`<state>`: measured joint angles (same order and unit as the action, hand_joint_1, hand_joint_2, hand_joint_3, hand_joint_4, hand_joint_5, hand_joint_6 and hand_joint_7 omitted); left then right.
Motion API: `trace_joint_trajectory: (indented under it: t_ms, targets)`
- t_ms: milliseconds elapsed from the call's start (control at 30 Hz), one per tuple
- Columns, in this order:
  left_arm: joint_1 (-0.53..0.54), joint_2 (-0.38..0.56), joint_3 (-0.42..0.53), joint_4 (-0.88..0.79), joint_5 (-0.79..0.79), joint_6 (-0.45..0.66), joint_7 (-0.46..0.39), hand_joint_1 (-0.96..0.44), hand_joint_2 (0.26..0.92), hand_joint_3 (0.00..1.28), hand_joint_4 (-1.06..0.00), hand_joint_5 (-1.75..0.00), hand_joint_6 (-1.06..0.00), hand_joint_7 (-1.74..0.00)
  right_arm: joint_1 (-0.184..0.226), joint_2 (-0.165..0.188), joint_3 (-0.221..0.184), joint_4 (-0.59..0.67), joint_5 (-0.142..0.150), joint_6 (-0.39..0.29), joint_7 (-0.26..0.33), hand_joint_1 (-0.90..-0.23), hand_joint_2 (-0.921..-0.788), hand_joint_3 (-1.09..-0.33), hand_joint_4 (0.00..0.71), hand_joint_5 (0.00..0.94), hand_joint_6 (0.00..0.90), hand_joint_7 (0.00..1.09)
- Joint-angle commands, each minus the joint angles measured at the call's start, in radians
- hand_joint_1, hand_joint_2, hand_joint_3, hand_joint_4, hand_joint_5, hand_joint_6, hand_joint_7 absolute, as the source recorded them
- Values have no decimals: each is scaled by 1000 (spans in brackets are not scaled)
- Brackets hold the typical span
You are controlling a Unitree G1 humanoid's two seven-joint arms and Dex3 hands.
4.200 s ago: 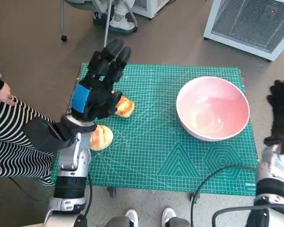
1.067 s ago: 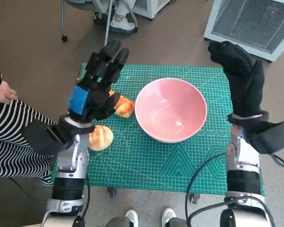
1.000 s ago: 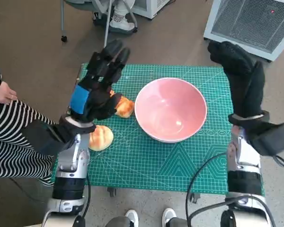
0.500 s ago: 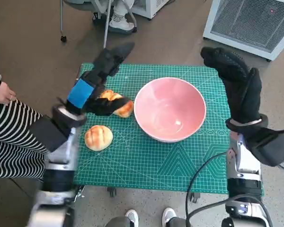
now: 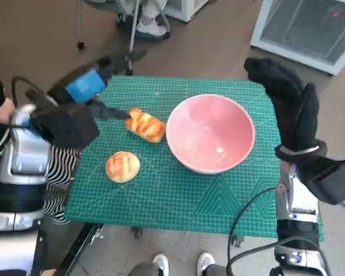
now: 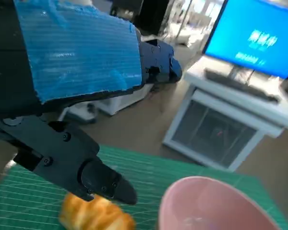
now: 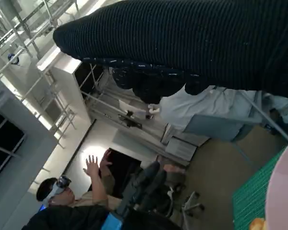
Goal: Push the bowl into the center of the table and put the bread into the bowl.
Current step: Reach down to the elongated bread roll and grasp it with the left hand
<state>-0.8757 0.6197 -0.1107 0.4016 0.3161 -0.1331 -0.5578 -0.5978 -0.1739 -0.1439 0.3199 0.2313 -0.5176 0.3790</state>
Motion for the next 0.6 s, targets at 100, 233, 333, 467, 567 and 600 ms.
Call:
trace_joint_trajectory:
  t_ms: [100, 233, 333, 467, 567, 600]
  targets:
    - [-89, 3, -88, 139, 75, -17, -19, -22, 704, 18, -85, -6, -188, -116, 37, 10, 7, -13, -6, 23, -19, -772, -921, -753, 188, 12, 110, 432]
    - [-141, -15, -145, 232, 132, -9, -10, -44, 709, 18, -93, -5, -202, -88, 41, 11, 9, -13, -3, 19, -20, -772, -921, -749, 192, 12, 110, 438]
    - [-173, -28, -175, 295, 163, -16, 2, -57, 712, 18, -96, -4, -209, -78, 42, 12, 10, -15, -2, 19, -20, -772, -921, -748, 193, 12, 109, 440]
    - [-223, -52, -225, 393, 213, -28, 24, -82, 713, 17, -99, -4, -216, -68, 42, 11, 8, -13, 0, 18, -19, -769, -921, -748, 194, 11, 108, 443]
    - [-254, -71, -251, 466, 237, -43, 41, -104, 711, 16, -103, -5, -218, -59, 43, 10, 6, -13, 3, 19, -18, -767, -921, -748, 194, 11, 105, 445]
    - [-266, -82, -262, 498, 245, -48, 48, -109, 711, 15, -105, -5, -219, -56, 43, 10, 6, -15, 5, 21, -18, -767, -921, -747, 195, 11, 104, 446]
